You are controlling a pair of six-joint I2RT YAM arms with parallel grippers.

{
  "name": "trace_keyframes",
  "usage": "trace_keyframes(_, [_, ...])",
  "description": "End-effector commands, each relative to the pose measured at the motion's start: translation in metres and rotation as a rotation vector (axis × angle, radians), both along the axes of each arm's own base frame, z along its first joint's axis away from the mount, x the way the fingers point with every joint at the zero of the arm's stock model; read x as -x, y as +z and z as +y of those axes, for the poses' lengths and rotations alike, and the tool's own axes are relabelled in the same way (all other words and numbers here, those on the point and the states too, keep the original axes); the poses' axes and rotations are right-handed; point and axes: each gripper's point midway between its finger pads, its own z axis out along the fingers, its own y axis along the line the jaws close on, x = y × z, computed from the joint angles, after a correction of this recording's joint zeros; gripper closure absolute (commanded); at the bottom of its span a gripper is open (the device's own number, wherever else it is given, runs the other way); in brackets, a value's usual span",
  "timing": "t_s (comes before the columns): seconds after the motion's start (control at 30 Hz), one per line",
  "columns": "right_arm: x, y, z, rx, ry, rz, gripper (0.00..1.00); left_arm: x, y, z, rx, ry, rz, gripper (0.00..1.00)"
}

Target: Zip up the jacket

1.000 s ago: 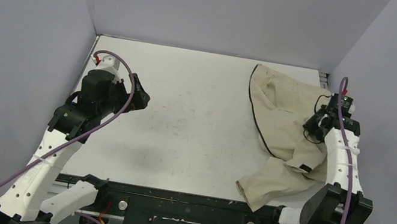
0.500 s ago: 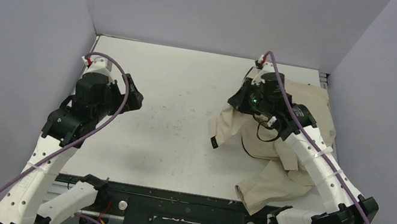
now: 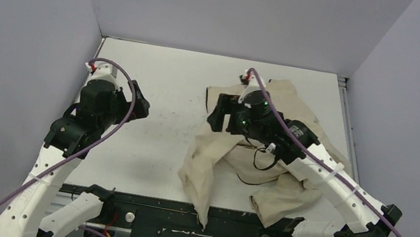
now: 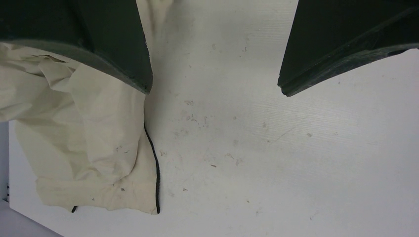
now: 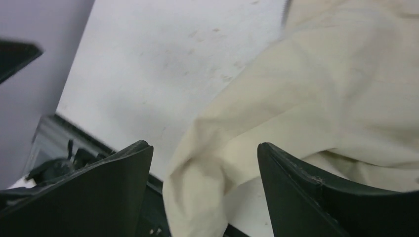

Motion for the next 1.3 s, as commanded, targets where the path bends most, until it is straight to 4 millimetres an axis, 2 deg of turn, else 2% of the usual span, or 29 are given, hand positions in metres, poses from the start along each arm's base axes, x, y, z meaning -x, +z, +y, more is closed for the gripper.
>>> trace_keyframes(0.0, [-0.053, 0.01, -0.108, 0.066, -0.397, -0.038, 0.19, -0.005, 0.002, -0.005, 0.021, -0.014, -0.024, 0.03])
trace_keyframes(0.1, [-0.071, -0.009, -0.159, 0.149, -0.516, 0.01, 0.14, -0.007, -0.002, -0.01, 0.028, -0.037, -0.018, 0.03])
trace_keyframes(0.17, [-0.078, -0.024, -0.179, 0.2, -0.528, 0.062, 0.13, -0.008, -0.003, -0.012, 0.032, -0.044, -0.017, 0.03])
trace_keyframes(0.23, [-0.078, -0.036, -0.184, 0.265, -0.512, 0.1, 0.12, -0.009, -0.004, -0.013, 0.032, -0.054, -0.018, 0.03])
trace_keyframes(0.3, [-0.08, -0.04, -0.191, 0.309, -0.535, 0.108, 0.11, -0.011, -0.009, -0.021, 0.043, -0.094, -0.02, 0.03])
trace_keyframes(0.37, [-0.081, -0.04, -0.204, 0.347, -0.595, 0.102, 0.08, -0.013, -0.013, -0.038, 0.091, -0.168, -0.026, 0.03])
trace_keyframes(0.47, [-0.084, -0.03, -0.222, 0.348, -0.677, 0.084, 0.02, -0.014, -0.025, -0.074, 0.219, -0.305, -0.019, 0.03])
trace_keyframes(0.57, [-0.084, -0.025, -0.226, 0.306, -0.684, 0.078, 0.01, -0.022, -0.045, -0.102, 0.262, -0.361, -0.016, 0.03])
trace_keyframes(0.67, [-0.08, -0.025, -0.219, 0.259, -0.66, 0.088, 0.0, -0.03, -0.064, -0.137, 0.22, -0.417, 0.016, 0.03])
trace_keyframes(0.77, [-0.08, -0.03, -0.196, 0.178, -0.552, 0.089, 0.0, -0.026, -0.079, -0.184, 0.193, -0.514, 0.051, 0.03])
trace_keyframes(0.83, [-0.081, -0.033, -0.173, 0.117, -0.452, 0.11, 0.0, -0.022, -0.087, -0.202, 0.174, -0.531, 0.079, 0.03])
trace_keyframes(0.9, [-0.086, -0.037, -0.151, 0.082, -0.386, 0.134, 0.0, -0.021, -0.094, -0.2, 0.167, -0.492, 0.087, 0.03])
trace_keyframes(1.0, [-0.1, -0.048, -0.124, 0.133, -0.348, 0.144, 0.0, -0.015, -0.094, -0.175, 0.159, -0.407, 0.068, 0.03])
trace_keyframes(1.07, [-0.117, -0.053, -0.108, 0.178, -0.336, 0.147, 0.0, -0.01, -0.09, -0.156, 0.148, -0.358, 0.052, 0.03])
trace_keyframes(1.17, [-0.144, -0.079, -0.09, 0.244, -0.333, 0.178, 0.0, 0.002, -0.083, -0.129, 0.136, -0.311, 0.036, 0.03])
trace_keyframes(1.23, [-0.164, -0.1, -0.089, 0.316, -0.362, 0.187, 0.0, 0.009, -0.079, -0.115, 0.126, -0.287, 0.029, 0.03])
trace_keyframes(1.27, [-0.173, -0.122, -0.089, 0.366, -0.374, 0.219, 0.0, 0.012, -0.078, -0.108, 0.121, -0.275, 0.027, 0.03])
